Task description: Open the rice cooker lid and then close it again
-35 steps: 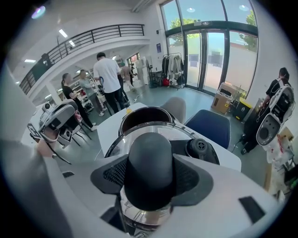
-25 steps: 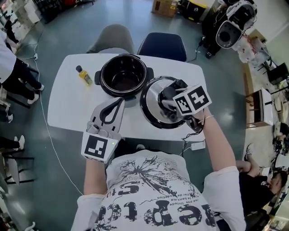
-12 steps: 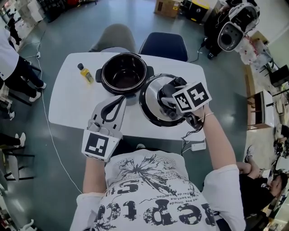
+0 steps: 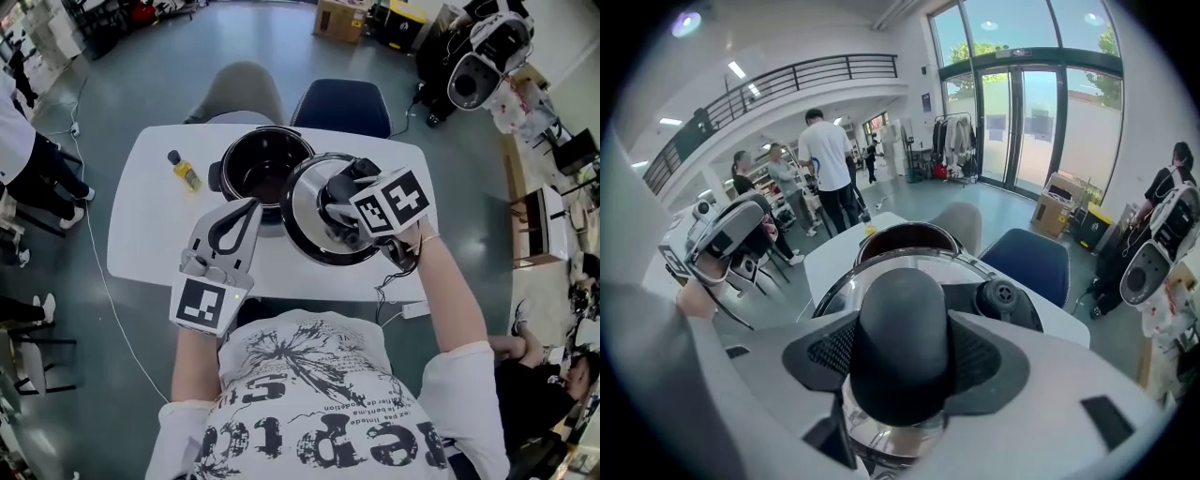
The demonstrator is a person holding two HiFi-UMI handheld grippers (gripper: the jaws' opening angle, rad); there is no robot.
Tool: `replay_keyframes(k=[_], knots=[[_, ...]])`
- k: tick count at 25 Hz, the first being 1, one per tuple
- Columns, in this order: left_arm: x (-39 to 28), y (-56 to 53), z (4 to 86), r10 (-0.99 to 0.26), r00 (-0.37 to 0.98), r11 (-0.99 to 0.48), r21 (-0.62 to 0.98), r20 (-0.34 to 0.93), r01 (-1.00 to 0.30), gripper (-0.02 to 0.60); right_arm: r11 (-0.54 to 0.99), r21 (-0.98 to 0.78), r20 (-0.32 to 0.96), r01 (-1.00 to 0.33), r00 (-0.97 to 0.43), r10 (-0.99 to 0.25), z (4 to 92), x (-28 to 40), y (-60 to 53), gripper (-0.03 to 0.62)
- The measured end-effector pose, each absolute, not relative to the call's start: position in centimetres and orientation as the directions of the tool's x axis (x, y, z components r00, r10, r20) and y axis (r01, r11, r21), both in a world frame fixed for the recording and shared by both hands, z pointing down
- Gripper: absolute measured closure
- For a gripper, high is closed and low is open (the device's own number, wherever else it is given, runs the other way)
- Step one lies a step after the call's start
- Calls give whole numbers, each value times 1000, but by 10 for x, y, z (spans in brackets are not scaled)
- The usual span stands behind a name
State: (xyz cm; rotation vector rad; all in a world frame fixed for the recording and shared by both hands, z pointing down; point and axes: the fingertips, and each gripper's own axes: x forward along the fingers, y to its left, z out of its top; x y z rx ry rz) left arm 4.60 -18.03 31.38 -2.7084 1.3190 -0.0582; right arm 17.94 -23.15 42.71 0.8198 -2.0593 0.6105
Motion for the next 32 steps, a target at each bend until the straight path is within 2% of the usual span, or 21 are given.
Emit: replay_keyframes(k=[4, 17, 26, 32], knots=[[1, -204, 308, -784, 621, -613, -134, -19, -778, 568, 672, -129, 815, -730, -464, -347, 414, 128, -258, 302], [-86, -256, 324, -772, 636, -628, -139, -11, -765, 568, 655, -133, 812, -744, -460, -359, 431, 36, -322, 301], [-135, -295, 342, -761, 648, -644, -133, 16, -753, 568, 634, -127, 843, -763, -420, -336, 459, -4, -361, 301], [-141, -315, 348, -750, 661, -657, -125, 13, -744, 568, 626, -98, 857, -774, -386, -342, 467, -7, -375, 299]])
